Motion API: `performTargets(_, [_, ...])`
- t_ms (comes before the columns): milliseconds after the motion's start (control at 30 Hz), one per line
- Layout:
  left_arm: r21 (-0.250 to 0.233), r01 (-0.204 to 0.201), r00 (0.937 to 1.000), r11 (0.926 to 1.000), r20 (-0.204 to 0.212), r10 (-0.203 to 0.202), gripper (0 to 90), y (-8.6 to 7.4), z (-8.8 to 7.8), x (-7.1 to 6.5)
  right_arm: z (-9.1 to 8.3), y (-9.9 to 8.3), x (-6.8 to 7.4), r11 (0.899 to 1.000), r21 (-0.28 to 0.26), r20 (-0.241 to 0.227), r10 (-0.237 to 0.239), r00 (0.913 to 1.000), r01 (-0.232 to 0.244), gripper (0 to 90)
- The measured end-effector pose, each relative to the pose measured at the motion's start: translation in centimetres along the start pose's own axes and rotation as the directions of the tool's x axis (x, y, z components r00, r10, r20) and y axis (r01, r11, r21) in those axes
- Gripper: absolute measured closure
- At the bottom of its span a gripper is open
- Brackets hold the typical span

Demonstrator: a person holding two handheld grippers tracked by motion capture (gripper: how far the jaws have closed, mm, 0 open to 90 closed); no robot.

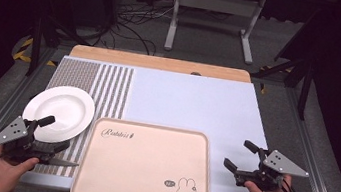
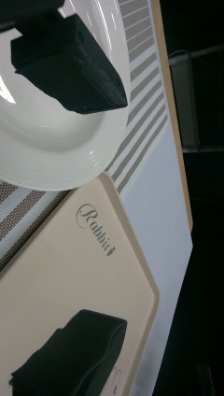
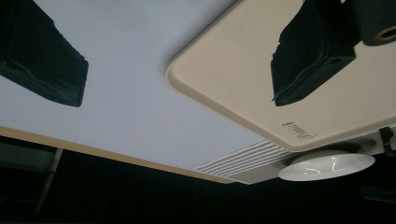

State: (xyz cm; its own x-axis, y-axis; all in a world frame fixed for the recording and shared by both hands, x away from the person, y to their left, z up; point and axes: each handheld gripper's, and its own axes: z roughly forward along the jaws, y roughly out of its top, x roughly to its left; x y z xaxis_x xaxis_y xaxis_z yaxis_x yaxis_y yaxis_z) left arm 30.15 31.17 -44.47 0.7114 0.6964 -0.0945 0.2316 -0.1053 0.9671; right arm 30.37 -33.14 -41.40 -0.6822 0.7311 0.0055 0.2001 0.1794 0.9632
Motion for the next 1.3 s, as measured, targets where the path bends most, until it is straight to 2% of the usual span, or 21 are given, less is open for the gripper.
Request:
performTargets(800, [0.008, 0.007, 0.9999, 0.9999, 0.015, -0.007, 1.1, 0.0, -0.1, 0.1, 0.4, 0.0, 0.3, 1.0, -0.005, -0.031, -0.01, 0.9995, 0.01, 4.5])
performTargets(900, [0.034, 0.018, 0.9991, 0.9993, 0.037, -0.019, 4.0, 0.4, -0.1, 0.1, 0.4, 0.0, 0.3, 1.0, -0.006, -0.032, -0.009, 0.9994, 0.009, 4.2])
performTargets(967, [0.05, 0.013, 0.9976, 0.9987, 0.067, -0.016, 3.8, 0.8, -0.1, 0.2, 0.4, 0.0, 0.3, 1.0, -0.006, -0.033, -0.008, 0.9994, 0.008, 4.1])
performTargets(1000, [0.066, -0.002, 0.997, 0.9978, 0.078, -0.004, 4.9, 1.2, 0.0, 0.2, 0.4, 0.0, 0.3, 1.0, -0.009, -0.033, -0.003, 0.9995, 0.003, 3.8])
performTargets(1067, [0.093, -0.029, 0.9962, 0.9952, 0.085, 0.022, 5.1, 1.6, -0.1, 0.2, 0.5, 0.0, 0.2, 1.0, -0.008, -0.034, -0.003, 0.9994, 0.002, 3.8])
performTargets(1100, [0.093, -0.029, 0.9962, 0.9952, 0.085, 0.022, 5.1, 1.6, -0.1, 0.2, 0.5, 0.0, 0.2, 1.0, -0.008, -0.034, -0.003, 0.9994, 0.002, 3.8])
performTargets(1200, [0.152, -0.07, 0.9935, 0.9858, 0.1, 0.055, 5.9, 2.1, -0.2, 0.3, 0.6, -0.1, 0.2, 1.0, -0.002, -0.036, -0.001, 0.9994, 0.001, 3.4])
performTargets(1233, [0.171, -0.083, 0.9923, 0.9818, 0.105, 0.065, 5.9, 2.2, -0.1, 0.3, 0.7, -0.1, 0.2, 1.0, 0.002, -0.038, -0.003, 0.9993, 0.003, 3.3])
performTargets(1300, [0.221, -0.121, 0.9895, 0.9676, 0.104, 0.1, 6.2, 2.5, 0.0, 0.3, 0.8, -0.1, 0.1, 1.0, 0.011, -0.038, -0.003, 0.9993, 0.003, 3.4])
